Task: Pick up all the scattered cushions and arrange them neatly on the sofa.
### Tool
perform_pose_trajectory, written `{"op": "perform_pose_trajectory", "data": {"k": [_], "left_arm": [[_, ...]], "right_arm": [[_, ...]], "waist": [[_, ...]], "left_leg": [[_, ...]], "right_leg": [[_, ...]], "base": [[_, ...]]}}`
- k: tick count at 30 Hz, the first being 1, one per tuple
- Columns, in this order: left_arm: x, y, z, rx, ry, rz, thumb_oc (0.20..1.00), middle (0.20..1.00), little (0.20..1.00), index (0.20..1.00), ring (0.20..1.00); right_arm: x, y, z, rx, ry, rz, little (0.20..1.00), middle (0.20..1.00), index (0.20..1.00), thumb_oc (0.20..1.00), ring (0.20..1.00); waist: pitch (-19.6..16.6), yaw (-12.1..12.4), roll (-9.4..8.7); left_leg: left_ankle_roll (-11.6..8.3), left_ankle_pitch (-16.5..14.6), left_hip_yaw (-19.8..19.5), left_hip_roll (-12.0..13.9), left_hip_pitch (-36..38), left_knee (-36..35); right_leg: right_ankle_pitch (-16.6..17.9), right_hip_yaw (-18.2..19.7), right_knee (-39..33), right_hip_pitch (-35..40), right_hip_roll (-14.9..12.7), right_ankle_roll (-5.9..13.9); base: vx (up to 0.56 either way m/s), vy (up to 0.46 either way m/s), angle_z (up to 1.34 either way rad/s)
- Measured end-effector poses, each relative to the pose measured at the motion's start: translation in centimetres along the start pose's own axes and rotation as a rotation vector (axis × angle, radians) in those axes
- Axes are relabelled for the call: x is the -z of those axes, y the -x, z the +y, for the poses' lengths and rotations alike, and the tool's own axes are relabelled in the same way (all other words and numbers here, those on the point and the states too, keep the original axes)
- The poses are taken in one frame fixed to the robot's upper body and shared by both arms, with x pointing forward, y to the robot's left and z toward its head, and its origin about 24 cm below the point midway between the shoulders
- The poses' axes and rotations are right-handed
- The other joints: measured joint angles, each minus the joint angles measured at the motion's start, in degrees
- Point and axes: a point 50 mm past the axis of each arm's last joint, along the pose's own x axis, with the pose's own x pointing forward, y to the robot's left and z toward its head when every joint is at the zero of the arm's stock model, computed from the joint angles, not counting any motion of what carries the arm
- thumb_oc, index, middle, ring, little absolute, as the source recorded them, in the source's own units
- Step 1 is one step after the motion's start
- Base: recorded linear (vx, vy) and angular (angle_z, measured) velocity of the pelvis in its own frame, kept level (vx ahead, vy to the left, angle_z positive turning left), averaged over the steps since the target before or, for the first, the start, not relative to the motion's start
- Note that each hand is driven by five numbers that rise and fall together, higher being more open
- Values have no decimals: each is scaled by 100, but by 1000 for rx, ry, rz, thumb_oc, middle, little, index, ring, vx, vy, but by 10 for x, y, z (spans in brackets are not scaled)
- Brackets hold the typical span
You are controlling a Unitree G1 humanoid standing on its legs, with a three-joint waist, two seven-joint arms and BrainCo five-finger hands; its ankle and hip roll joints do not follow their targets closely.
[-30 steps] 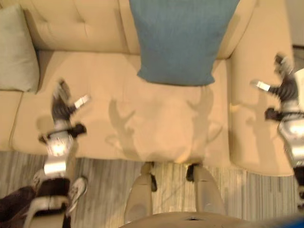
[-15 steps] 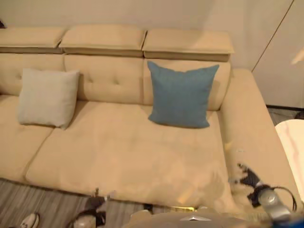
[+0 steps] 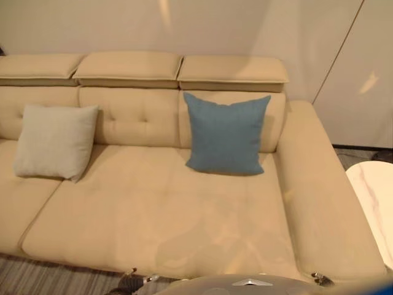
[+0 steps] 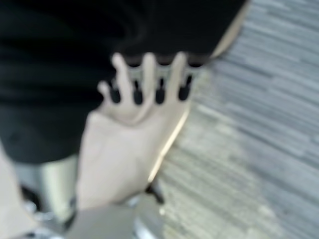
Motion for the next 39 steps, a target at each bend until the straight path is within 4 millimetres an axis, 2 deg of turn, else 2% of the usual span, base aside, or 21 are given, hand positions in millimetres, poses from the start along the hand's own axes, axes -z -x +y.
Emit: {"op": "perform_pose_trajectory", "data": {"k": [2,3,5,6,9,11,12,16,18,19,21,22,24,26,28,30,31,32,33,35,39], "left_arm": [[-10,-2,-1,4,-7,-24,1000,1000,1000,1000,1000],[-15,-4,-1,5,-13,-37,1000,1000,1000,1000,1000],[-26,-6,0,5,-13,-60,1000,1000,1000,1000,1000],[-23,-6,-2,9,-15,-42,1000,1000,1000,1000,1000],[-22,-5,-12,32,-8,-32,1000,1000,1000,1000,1000],[-28,-6,-17,45,-9,-48,1000,1000,1000,1000,1000],[-33,-7,-18,51,-24,-61,1000,1000,1000,1000,1000],[-47,-9,-13,42,-56,-100,1000,1000,1000,1000,1000],[-47,-9,-7,29,-78,-105,1000,1000,1000,1000,1000],[-45,-9,5,3,-116,-98,1000,1000,1000,1000,1000],[-48,-9,10,-10,-137,-106,1000,1000,1000,1000,1000],[-45,-9,15,-24,-146,-101,1000,1000,1000,1000,1000],[-39,-9,15,-24,-160,-75,1000,1000,1000,1000,1000],[-32,-8,14,-22,-165,-60,1000,1000,1000,1000,1000],[-17,-5,14,-18,-166,-19,1000,1000,1000,1000,1000],[2,-1,14,-16,-170,38,1000,1000,1000,1000,1000],[3,-1,11,-8,-166,45,1000,1000,1000,1000,1000],[4,-1,10,-6,-165,48,1000,1000,1000,1000,1000],[4,-1,12,-11,-159,48,1000,1000,1000,1000,1000],[5,-1,5,-1,-140,56,1000,1000,1000,1000,1000],[-6,-4,2,7,-151,26,1000,1000,1000,1000,1000]], "right_arm": [[0,0,-1,6,3,-2,1000,1000,1000,1000,1000],[-2,0,2,1,0,-6,1000,1000,1000,1000,1000],[-13,-3,4,1,-8,-27,1000,1000,1000,1000,1000],[-20,-4,4,7,-12,-50,1000,1000,1000,1000,1000],[-16,-4,3,17,-24,-33,1000,1000,1000,1000,1000],[-18,-4,3,18,-44,-40,1000,1000,1000,1000,1000],[-17,-4,2,21,-46,-37,1000,1000,1000,1000,1000],[-15,-4,7,17,-92,-13,1000,1000,1000,1000,1000],[-18,-5,10,9,-105,-14,1000,1000,1000,1000,1000],[-34,-8,11,7,-107,-47,1000,1000,1000,1000,1000],[-34,-8,15,-8,-92,-39,1000,1000,1000,1000,1000],[-37,-8,19,-18,-95,-39,1000,1000,1000,1000,1000],[-43,-10,17,-14,-96,-47,1000,1000,1000,1000,1000],[-44,-10,15,-11,-98,-51,1000,1000,1000,1000,1000],[-44,-10,17,-14,-98,-53,1000,1000,1000,1000,1000],[-44,-9,19,-19,-100,-55,1000,1000,1000,1000,1000],[-43,-9,18,-14,-101,-50,1000,1000,1000,1000,1000],[-41,-9,20,-16,-102,-43,1000,1000,1000,1000,1000],[-41,-9,22,-20,-103,-42,1000,1000,1000,1000,1000],[-35,-8,16,3,-97,-25,1000,1000,1000,1000,1000],[-20,-6,23,-14,-98,13,1000,1000,1000,1000,1000]], "waist": [[185,-22,-37],[291,-48,-232],[439,-21,-585],[528,-83,-811],[520,-214,-598],[480,-371,-423],[456,-447,-279],[369,-512,-445],[386,-461,-606],[496,-515,-672],[512,-468,-685],[535,-301,-651],[577,-158,-527],[551,-102,-482],[481,-13,-519],[287,55,-596],[264,43,-553],[170,45,-587],[115,45,-705],[-32,55,-472],[-124,-58,-472]], "left_leg": [[16,-81,112,163,-178,244],[-60,-300,263,145,-157,258],[76,-162,357,-120,-153,718],[84,-382,367,-314,-90,1568],[95,-486,377,-315,501,1445],[100,-704,344,-438,566,1140],[257,-777,320,-495,678,805],[621,-492,345,-1130,756,219],[722,-457,566,-1394,756,183],[908,-393,679,-1474,690,179],[1100,-304,814,-1479,622,128],[1165,-248,981,-1334,638,-29],[1175,-207,1026,-1138,633,-74],[1179,-175,1024,-1090,530,-87],[956,-6,1296,-1039,518,-197],[794,20,1237,-1063,451,-261],[610,5,1115,-1010,431,-282],[172,-162,1030,-998,361,-279],[245,-127,936,-1059,302,-149],[478,-20,577,-794,381,-70],[496,-9,532,-732,414,-54]], "right_leg": [[-114,-115,125,-21,110,-215],[-89,-182,80,-71,-20,-383],[-30,-186,43,-82,-344,-501],[160,-285,-127,56,-588,-572],[241,-353,-105,102,-610,-466],[344,-398,43,-27,-724,-312],[293,-389,156,-91,-740,-129],[486,-205,326,-477,-1252,239],[944,108,171,-634,-1431,453],[1725,251,-120,-639,-1481,899],[1392,376,164,-716,-1442,1083],[720,589,985,-920,-1183,941],[-36,637,2074,-976,-932,769],[-392,668,2418,-896,-883,829],[-838,551,2311,-527,-891,735],[-1074,445,1375,-70,-802,617],[-982,445,1059,57,-675,435],[-926,442,804,87,-627,360],[-831,413,654,71,-702,225],[-574,345,493,86,-460,182],[-590,331,545,73,-404,166]], "base": [[-250,-25,40],[-149,35,34],[-188,85,16],[-135,128,17],[-129,206,16],[-183,257,18],[-211,278,20],[-231,261,1],[-429,268,-55],[-406,208,-52],[-238,120,-25],[-185,98,-40],[-131,56,-40],[-97,-29,-15],[-36,-82,-25],[-38,-84,-28],[-74,-88,-6],[-39,-40,-1],[-57,-52,-30],[-42,-37,-25],[-14,-15,-1]]}}
